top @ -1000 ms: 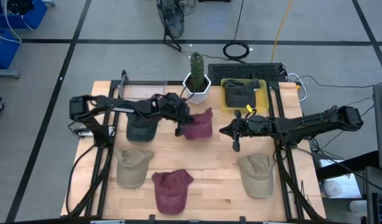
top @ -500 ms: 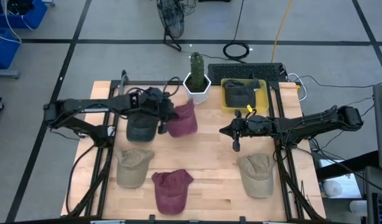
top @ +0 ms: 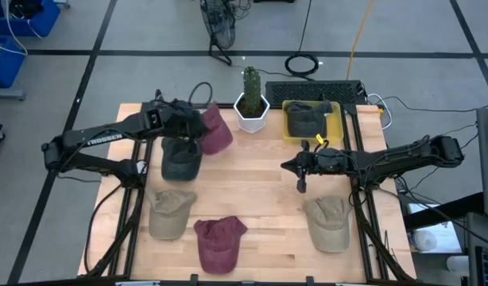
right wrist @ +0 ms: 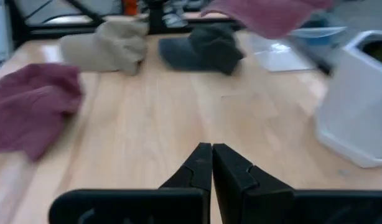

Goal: Pick & Place hat
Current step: Put the top red cap into the transparent bin

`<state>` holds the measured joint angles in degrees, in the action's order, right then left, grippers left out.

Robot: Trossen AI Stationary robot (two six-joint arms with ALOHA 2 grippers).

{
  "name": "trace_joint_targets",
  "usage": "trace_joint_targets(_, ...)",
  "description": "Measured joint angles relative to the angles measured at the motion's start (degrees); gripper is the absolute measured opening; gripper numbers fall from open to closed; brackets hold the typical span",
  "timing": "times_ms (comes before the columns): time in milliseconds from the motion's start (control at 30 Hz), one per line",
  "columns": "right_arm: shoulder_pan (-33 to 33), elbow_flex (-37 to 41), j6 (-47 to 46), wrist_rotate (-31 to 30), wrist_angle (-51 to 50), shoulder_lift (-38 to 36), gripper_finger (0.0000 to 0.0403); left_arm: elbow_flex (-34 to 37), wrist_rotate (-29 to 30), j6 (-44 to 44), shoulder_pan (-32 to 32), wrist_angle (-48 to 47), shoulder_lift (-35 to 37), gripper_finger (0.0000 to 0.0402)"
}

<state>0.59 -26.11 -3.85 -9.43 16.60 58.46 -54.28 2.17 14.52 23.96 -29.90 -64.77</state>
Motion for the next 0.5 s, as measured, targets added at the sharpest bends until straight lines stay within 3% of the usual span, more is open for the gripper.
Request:
trace_joint_targets(233, -0.21, 3.24, 0.23, -1.35, 8.48, 0.0, 0.0004, 0.0, 4.47, 1.92, 4.81, -1.51, 1.19, 0.0012)
trace_joint_targets(500, -0.23, 3.3, 0.08, -2.81, 10.21, 0.0, 0.0004, 0.45, 5.45, 2.53, 10.56, -3.75, 1.16, 0.0009)
